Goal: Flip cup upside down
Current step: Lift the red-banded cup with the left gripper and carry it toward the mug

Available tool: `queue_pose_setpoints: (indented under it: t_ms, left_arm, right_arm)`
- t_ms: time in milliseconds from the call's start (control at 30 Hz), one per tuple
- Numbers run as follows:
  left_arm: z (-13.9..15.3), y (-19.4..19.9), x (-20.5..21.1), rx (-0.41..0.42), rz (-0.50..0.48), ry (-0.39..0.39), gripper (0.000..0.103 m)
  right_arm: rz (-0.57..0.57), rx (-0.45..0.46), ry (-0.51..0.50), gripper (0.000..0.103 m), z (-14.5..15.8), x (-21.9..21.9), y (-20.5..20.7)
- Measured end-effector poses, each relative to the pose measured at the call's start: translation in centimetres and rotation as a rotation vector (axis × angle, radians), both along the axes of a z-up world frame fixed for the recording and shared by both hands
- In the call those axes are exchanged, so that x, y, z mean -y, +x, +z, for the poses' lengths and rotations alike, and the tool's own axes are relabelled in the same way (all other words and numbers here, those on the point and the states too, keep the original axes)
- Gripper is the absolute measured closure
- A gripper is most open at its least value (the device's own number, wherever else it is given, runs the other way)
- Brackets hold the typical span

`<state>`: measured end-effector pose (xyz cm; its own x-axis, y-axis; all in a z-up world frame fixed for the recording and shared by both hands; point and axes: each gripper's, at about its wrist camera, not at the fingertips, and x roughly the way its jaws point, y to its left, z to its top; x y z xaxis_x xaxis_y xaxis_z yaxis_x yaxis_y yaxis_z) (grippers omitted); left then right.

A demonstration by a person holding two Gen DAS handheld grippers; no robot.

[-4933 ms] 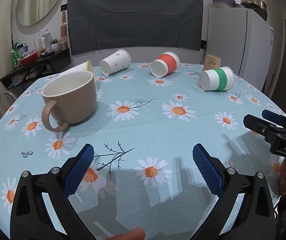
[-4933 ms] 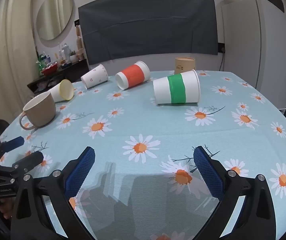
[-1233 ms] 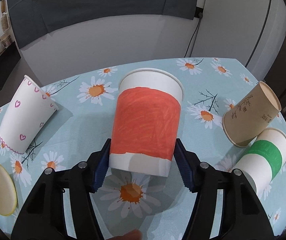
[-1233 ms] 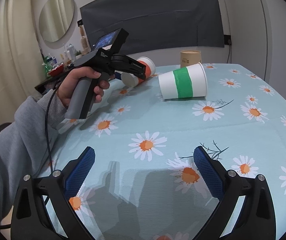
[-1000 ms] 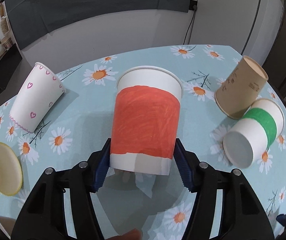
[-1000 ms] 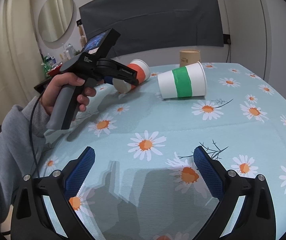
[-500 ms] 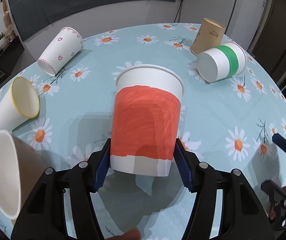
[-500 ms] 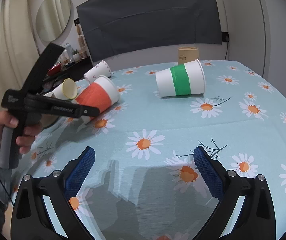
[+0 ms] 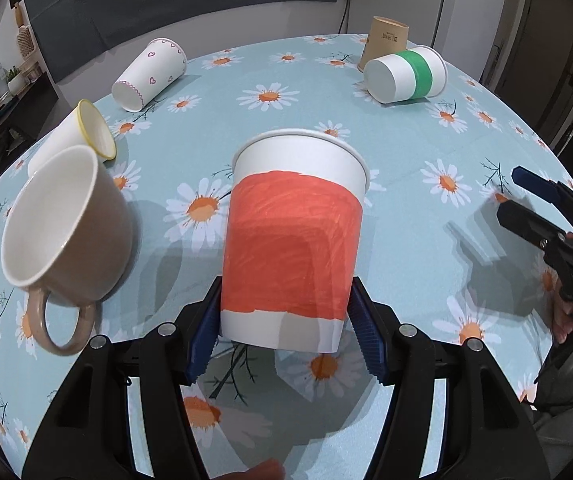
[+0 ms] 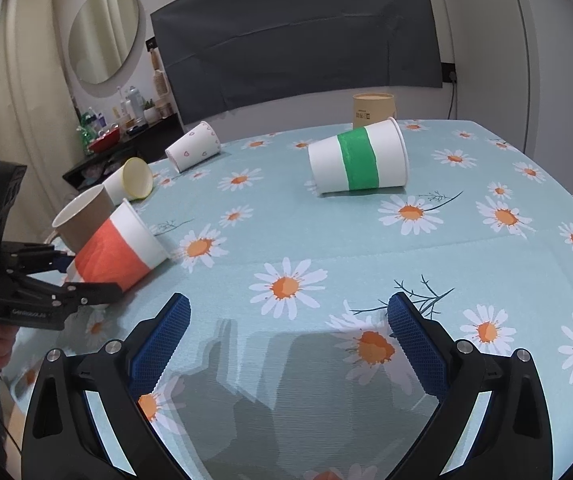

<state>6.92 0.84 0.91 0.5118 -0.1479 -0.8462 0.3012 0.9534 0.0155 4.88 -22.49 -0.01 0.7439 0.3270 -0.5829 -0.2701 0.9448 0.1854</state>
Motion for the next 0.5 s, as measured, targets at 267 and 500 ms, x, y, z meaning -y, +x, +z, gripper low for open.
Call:
queue_pose_setpoints:
  t_ms: [267, 500]
  left_arm:
    - [-0.2, -2.2, -0.8, 0.046, 0.012, 0.017, 0.017]
    - [-0.7, -4.1, -2.2, 0.082, 0.045, 0.010, 0.006]
  right_arm:
    - [0.000, -0.016, 0.000, 0.008, -0.1, 0.0, 0.2]
    - [0.002, -0.012, 0.000, 0.008, -0.1, -0.1, 0.2]
